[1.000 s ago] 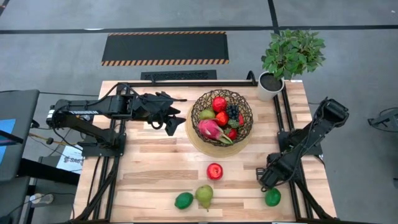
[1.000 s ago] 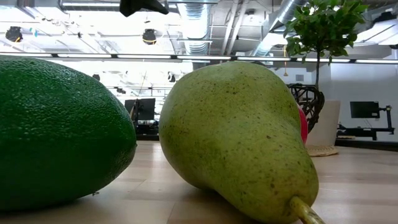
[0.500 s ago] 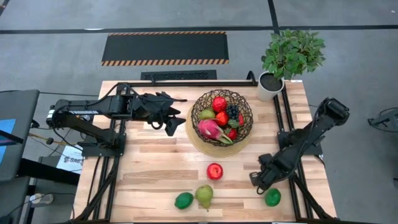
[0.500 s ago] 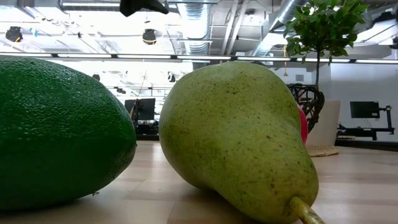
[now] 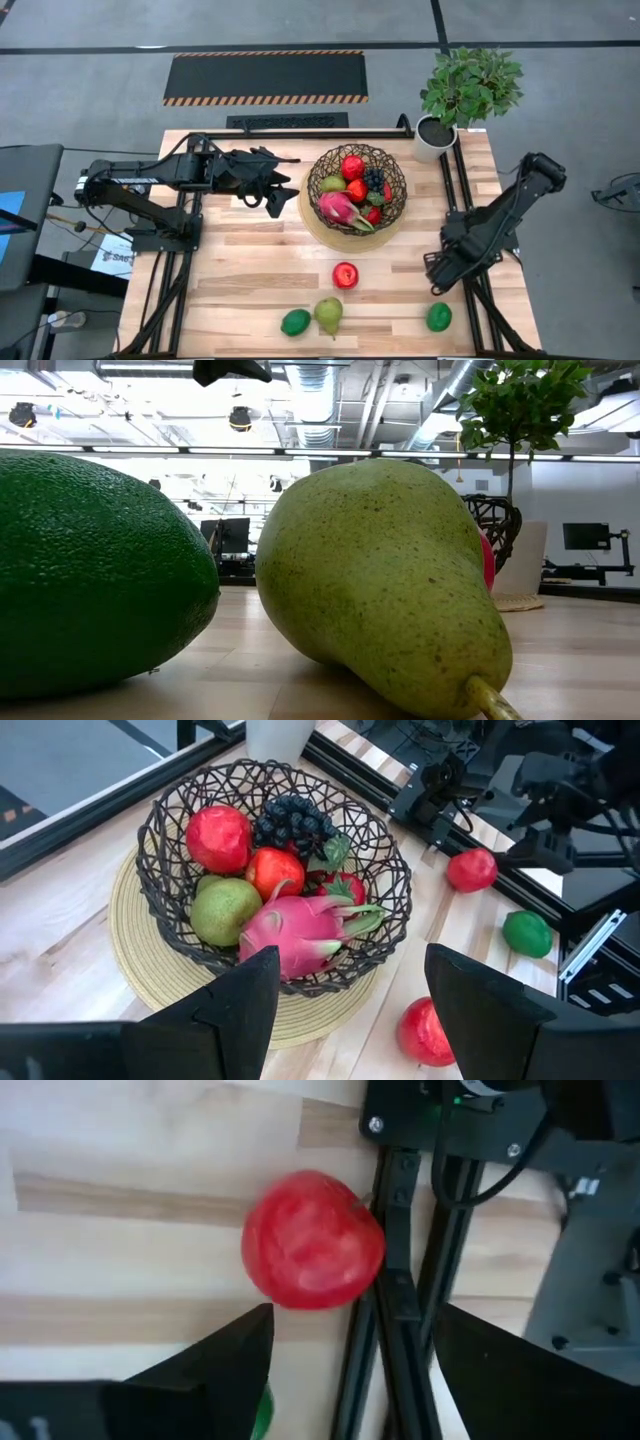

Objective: Build produce basket
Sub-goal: Put the red apple into the black basket

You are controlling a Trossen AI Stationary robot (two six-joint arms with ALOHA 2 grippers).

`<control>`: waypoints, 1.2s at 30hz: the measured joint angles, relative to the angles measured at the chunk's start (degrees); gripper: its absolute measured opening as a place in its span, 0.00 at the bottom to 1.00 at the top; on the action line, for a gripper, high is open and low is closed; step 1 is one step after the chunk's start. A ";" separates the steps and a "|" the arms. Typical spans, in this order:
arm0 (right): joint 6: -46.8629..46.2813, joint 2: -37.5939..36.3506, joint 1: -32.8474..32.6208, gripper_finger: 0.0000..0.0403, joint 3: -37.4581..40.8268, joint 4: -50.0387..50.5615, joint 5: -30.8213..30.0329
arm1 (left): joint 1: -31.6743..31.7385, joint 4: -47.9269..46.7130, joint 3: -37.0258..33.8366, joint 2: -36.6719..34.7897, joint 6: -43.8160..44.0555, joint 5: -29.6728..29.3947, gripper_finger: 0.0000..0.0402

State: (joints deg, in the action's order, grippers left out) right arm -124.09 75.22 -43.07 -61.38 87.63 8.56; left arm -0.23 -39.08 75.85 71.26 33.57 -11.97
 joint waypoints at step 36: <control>-11.95 0.86 -3.43 0.73 22.14 -28.42 2.38 | 0.00 -0.01 -0.01 0.00 -0.60 -0.87 0.59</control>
State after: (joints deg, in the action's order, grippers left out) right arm -136.05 76.08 -46.50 -39.24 59.21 10.94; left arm -0.23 -39.09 75.83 71.26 32.97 -12.84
